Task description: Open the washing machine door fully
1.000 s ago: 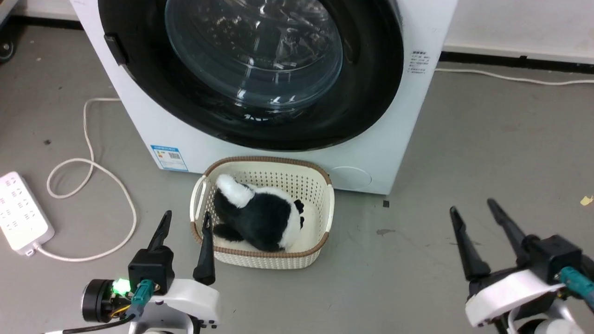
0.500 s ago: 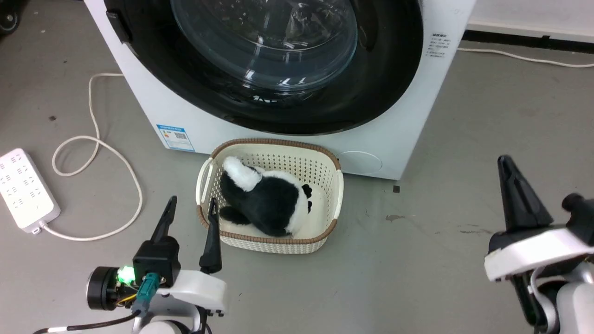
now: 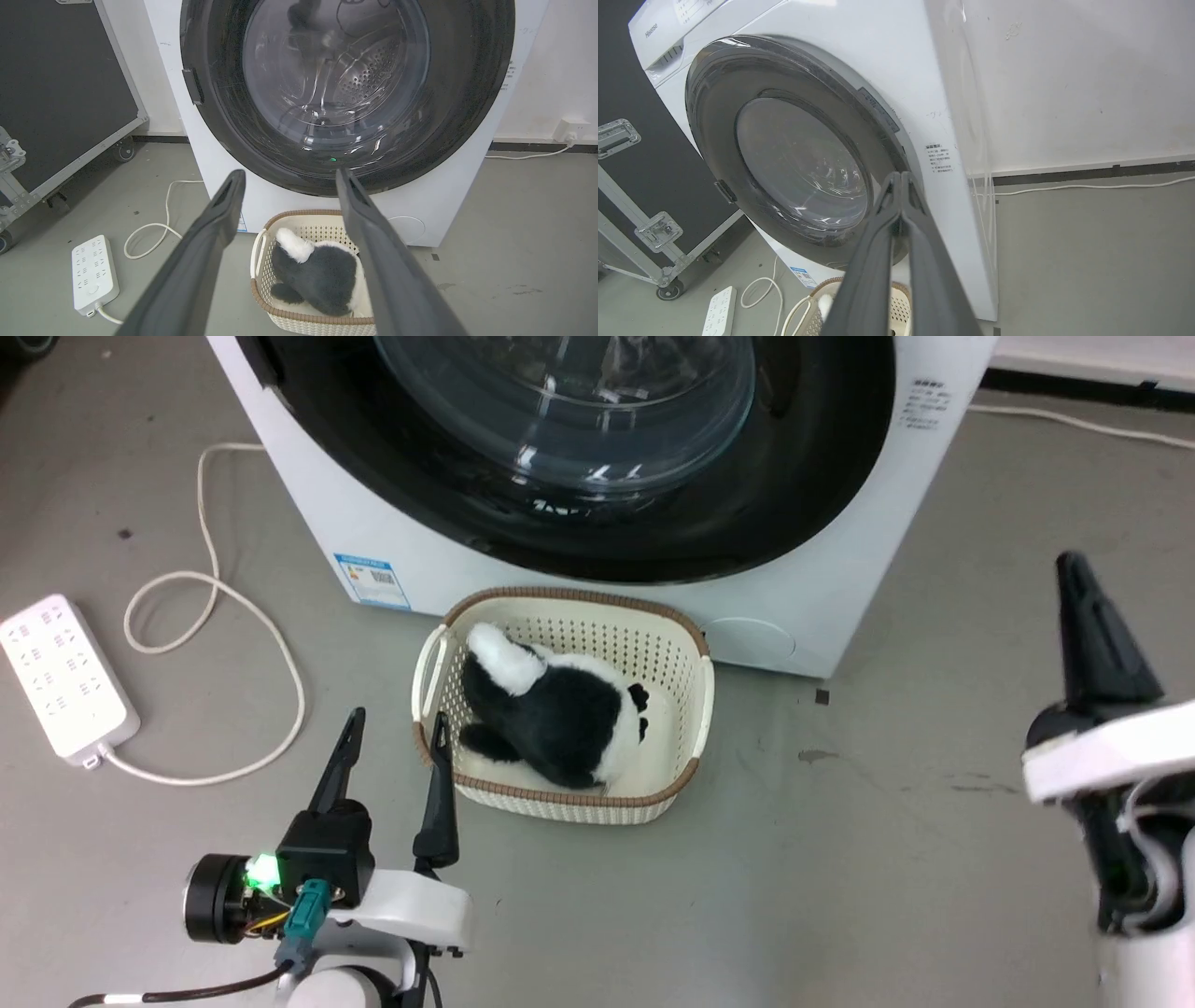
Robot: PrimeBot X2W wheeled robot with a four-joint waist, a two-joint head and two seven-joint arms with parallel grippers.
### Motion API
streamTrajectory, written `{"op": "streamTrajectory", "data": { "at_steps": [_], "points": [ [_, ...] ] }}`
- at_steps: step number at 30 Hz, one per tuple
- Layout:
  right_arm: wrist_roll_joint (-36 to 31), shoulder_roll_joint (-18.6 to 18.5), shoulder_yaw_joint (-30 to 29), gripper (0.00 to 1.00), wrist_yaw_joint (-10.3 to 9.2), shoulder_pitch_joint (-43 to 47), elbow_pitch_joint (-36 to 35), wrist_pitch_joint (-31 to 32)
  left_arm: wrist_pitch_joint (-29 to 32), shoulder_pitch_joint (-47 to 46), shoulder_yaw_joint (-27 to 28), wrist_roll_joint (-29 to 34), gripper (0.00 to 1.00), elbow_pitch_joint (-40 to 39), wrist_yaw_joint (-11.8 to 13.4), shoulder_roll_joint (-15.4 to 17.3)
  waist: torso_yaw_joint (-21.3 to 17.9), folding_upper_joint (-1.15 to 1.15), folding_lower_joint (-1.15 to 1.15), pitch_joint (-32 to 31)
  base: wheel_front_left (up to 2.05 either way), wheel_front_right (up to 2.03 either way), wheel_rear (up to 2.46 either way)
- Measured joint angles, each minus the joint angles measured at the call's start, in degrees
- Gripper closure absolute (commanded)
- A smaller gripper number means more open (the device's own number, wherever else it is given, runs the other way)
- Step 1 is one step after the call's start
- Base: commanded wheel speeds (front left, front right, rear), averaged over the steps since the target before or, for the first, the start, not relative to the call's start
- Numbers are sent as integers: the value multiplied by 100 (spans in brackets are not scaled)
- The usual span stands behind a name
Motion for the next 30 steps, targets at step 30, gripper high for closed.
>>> {"op": "streamTrajectory", "data": {
  "at_steps": [30],
  "points": [
    [1841,-49,-1438,100,-2,-3525,2794,2617,-380,-475,-502,-42,0,-182,310,0,566,0,0,1145,0,0,0]
  ]
}}
